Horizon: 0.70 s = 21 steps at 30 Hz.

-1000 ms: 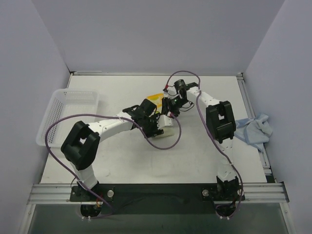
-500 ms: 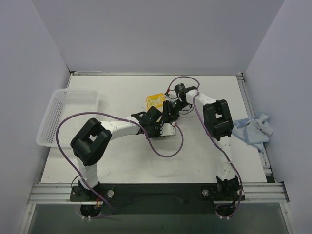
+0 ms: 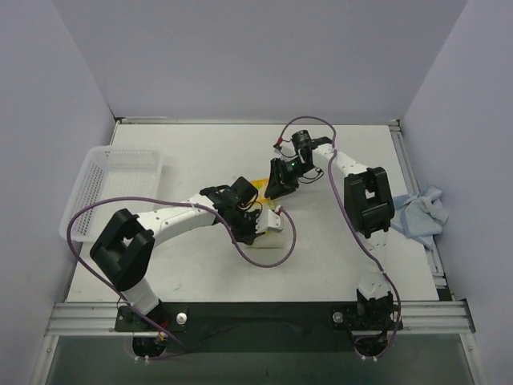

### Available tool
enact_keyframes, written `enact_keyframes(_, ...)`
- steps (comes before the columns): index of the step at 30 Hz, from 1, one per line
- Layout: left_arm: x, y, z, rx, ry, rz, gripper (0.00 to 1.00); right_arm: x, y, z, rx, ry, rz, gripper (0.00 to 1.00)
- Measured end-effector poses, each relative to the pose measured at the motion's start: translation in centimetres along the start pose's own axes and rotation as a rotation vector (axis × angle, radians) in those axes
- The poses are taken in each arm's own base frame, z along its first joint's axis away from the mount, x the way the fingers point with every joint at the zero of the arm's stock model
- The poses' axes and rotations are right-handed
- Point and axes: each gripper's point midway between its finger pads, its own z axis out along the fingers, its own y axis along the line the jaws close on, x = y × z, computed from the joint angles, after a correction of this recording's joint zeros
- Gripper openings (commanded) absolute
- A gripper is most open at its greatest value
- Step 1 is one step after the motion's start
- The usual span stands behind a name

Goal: Roll the towels
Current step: Roll the towel

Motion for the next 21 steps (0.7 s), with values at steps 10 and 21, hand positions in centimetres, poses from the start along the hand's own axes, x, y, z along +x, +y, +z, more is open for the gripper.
enact_keyframes(10, -0.9, -1.3, -2.6, 0.130, -0.058, -0.207, 0.00, 1.7, -0.6, 2.5, 0.026, 0.063, -0.049, 0.27)
enact_keyframes(21, -0.9, 8.9, -2.7, 0.055, -0.125, -0.390, 0.00, 3.0, -1.6, 3.8, 0.033, 0.112, -0.046, 0.30)
